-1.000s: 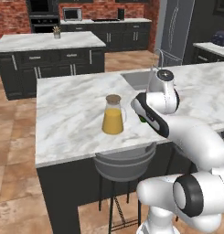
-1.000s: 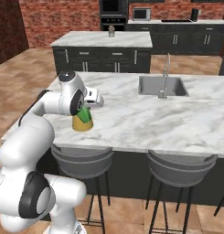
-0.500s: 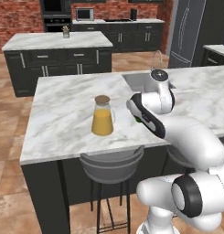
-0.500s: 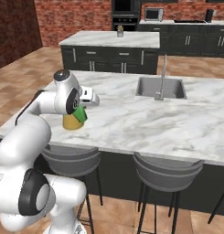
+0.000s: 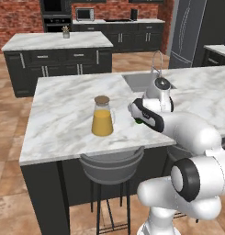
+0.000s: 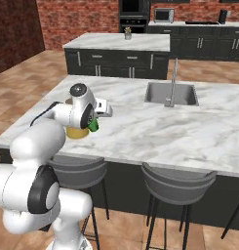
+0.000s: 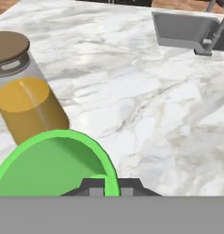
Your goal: Place the pitcher and cup on the dining counter for serving.
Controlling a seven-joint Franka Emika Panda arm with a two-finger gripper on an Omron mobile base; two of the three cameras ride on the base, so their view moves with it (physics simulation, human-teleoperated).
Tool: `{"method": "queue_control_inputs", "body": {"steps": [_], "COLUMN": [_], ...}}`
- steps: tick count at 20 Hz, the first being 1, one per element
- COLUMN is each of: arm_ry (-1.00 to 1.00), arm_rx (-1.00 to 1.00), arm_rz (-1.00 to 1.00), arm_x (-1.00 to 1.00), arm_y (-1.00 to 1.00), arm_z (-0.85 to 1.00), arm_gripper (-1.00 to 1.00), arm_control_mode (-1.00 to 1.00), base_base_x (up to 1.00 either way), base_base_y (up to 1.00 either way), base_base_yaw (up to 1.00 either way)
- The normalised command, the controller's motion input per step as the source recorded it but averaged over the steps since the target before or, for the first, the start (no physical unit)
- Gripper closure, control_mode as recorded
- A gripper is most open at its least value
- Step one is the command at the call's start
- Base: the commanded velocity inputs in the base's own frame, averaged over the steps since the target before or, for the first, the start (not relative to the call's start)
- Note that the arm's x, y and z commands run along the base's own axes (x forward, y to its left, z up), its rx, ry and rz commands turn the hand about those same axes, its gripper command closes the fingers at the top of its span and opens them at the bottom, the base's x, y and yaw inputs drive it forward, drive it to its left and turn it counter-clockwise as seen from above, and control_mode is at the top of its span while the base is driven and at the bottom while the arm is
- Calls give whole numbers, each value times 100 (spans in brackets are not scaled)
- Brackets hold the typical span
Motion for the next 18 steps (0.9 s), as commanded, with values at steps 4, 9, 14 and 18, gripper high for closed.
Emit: {"method": "queue_control_inputs", "body": {"steps": [4,9,14,18], "arm_ry": [2,8,2,0], "arm_rx": [5,6,6,2], "arm_rz": [1,0,0,0], "arm_x": [32,31,37,34], "arm_y": [0,0,-6,-17], "arm_z": [-15,-9,-18,-26], "arm_gripper": [100,100,100,100], "arm_control_mode": [-100,-100,-100,-100], "base_base_x": [0,0,0,0], "base_base_y": [0,0,0,0], "base_base_yaw": [0,0,0,0]}}
